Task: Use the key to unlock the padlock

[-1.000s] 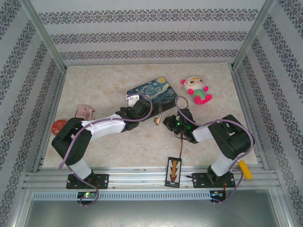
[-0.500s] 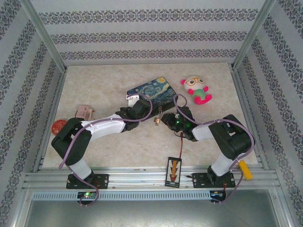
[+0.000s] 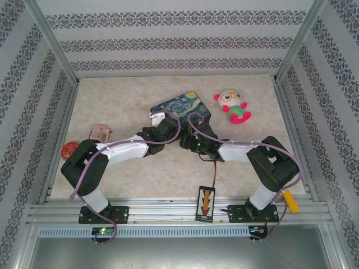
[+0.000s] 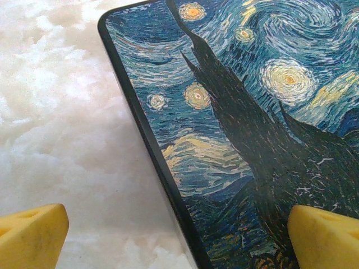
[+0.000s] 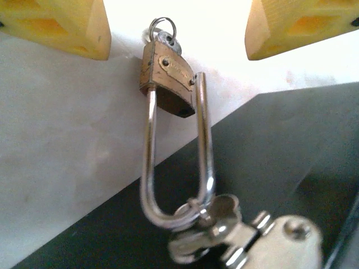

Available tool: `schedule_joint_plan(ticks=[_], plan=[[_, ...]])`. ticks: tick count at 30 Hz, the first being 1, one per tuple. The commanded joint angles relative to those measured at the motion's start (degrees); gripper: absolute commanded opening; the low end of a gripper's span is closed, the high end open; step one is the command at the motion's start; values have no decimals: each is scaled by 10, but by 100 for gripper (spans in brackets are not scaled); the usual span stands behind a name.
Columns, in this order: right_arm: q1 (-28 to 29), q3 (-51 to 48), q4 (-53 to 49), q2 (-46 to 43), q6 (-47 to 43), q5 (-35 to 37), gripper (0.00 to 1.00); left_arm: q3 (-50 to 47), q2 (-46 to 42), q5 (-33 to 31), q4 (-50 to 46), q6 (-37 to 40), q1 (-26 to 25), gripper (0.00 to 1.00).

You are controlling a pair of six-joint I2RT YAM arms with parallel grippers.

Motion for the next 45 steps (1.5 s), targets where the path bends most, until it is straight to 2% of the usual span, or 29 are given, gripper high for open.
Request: schedule_joint_plan(ticks=[1, 13, 25, 35, 45], plan=[[11, 36, -111, 18, -55, 69, 65, -14, -3, 3, -37, -1, -5, 99], [20, 119, -198, 100, -102, 97, 61, -14, -3, 4, -36, -3, -5, 99], [12, 103, -193, 74, -85, 84, 26, -15, -10, -1, -38, -1, -4, 99], [-34, 27, -101, 14, -45, 11, 0, -17, -22, -6, -39, -1, -3, 99], [-86, -39, 15, -12, -2, -77, 0, -11, -29, 0, -36, 13, -3, 99]])
